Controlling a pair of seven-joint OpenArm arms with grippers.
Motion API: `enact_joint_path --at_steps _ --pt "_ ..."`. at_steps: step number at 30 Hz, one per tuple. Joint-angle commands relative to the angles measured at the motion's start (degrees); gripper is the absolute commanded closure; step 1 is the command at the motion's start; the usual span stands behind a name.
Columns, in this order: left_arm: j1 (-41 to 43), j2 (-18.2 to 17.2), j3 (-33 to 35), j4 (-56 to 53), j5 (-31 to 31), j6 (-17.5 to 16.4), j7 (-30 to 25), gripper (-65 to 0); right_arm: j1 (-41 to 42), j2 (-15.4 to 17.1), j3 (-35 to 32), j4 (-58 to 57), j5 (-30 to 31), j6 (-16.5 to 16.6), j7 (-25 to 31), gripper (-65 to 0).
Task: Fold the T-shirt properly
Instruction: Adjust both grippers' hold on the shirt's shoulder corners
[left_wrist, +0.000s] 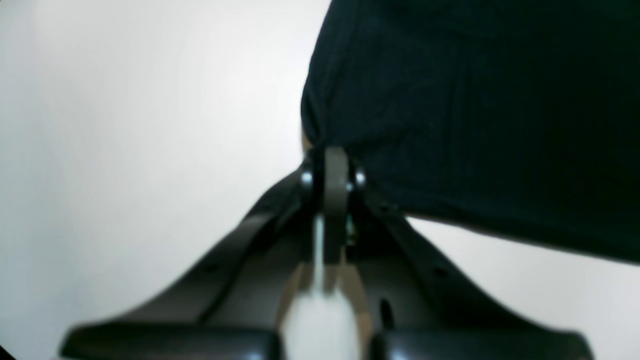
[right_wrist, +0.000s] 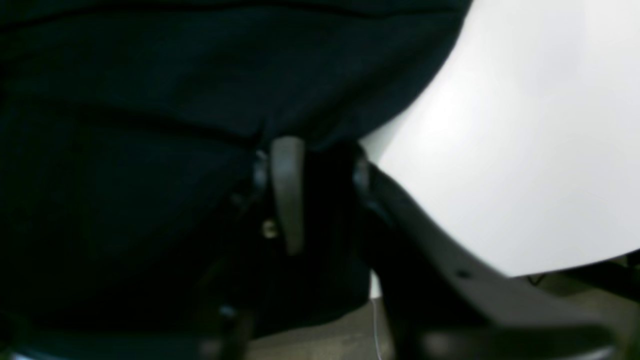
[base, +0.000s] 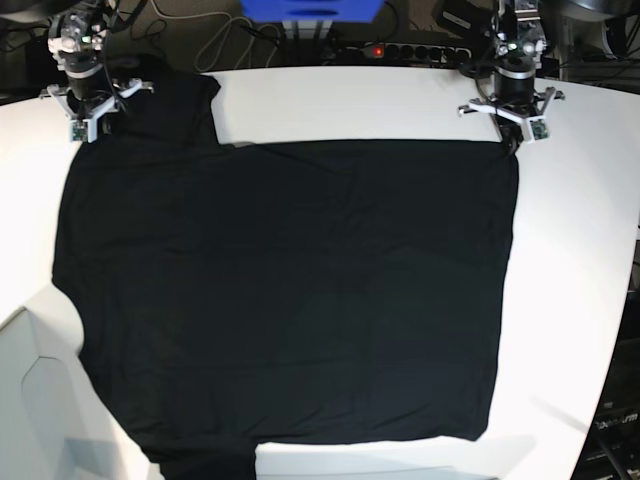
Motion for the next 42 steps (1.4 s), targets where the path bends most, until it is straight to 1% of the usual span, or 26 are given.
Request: enact_joint_path --at_steps 1,2,3,6,10,13,15,21,27,28,30,32,34,36,38,42 --pt "0.6 -0.5 -0.4 1.0 0.2 0.1 -1.1 0.0 -0.5 0.2 0.1 -0.1 -1.6 0.8 -2.8 -3.1" --pt "0.6 -0.5 -0.4 1.0 0.2 0.1 -1.1 0.0 -0.5 0.2 0.2 0.1 -1.6 0.8 -2.8 -0.2" --pt "0.6 -0.5 -0.4 1.0 0.2 0.1 -1.1 0.0 -0.5 0.3 0.2 0.2 -1.6 0.8 -2.8 0.0" --pt "0.6 -0.6 -0.4 1.1 0.2 0.1 -1.1 0.0 -0.4 0.3 0.5 0.3 -1.6 0.8 -2.7 0.0" --pt "0.6 -0.6 -0.4 1.1 0.2 0.1 -1.1 0.0 0.9 0.0 3.4 0.8 -1.6 1.4 -2.7 0.0" --pt "0.6 -0.6 -0.4 1.2 0.2 0.1 -1.1 0.0 1.3 0.0 5.5 2.3 -1.6 3.2 -2.7 0.0" --pt "0.6 -0.6 -0.4 1.4 0.2 0.1 -1.1 0.0 1.4 0.0 6.2 3.7 -1.6 3.4 -2.7 0.0" --pt "0.6 -0.6 -0.4 4.0 0.2 0.1 -1.1 0.0 1.4 0.0 6.0 7.2 -1.6 3.5 -2.7 0.0" --pt "0.6 -0.6 -0.4 4.8 0.2 0.1 -1.0 0.0 1.4 0.0 6.1 7.0 -1.6 3.5 -2.8 0.0" --pt "0.6 -0.6 -0.4 4.8 0.2 0.1 -1.0 0.0 1.4 0.0 6.1 6.9 -1.6 3.5 -2.8 -1.8" --pt "0.6 -0.6 -0.4 4.7 0.2 0.1 -1.0 0.0 1.1 0.0 6.1 6.9 -1.6 3.5 -3.1 -7.4" --pt "0.6 -0.6 -0.4 4.6 0.2 0.1 -1.0 0.0 1.4 0.2 6.1 7.0 -1.6 3.5 -5.4 -16.3" --pt "0.6 -0.6 -0.4 4.6 0.2 0.1 -1.0 0.0 1.5 0.3 6.1 7.0 -1.5 3.5 -6.1 -25.1" --pt "0.5 -0.6 -0.4 4.6 0.2 0.1 -1.0 0.0 1.5 0.3 6.1 7.0 -1.5 3.6 -5.9 -30.3" --pt "0.5 -0.6 -0.4 4.6 0.2 0.1 -1.0 0.0 2.6 0.3 6.1 6.7 -1.5 3.6 -6.2 -33.2" --pt "0.5 -0.6 -0.4 4.5 0.2 0.1 -1.0 0.0 3.4 0.3 6.1 6.2 -1.5 3.6 -6.6 -33.6"
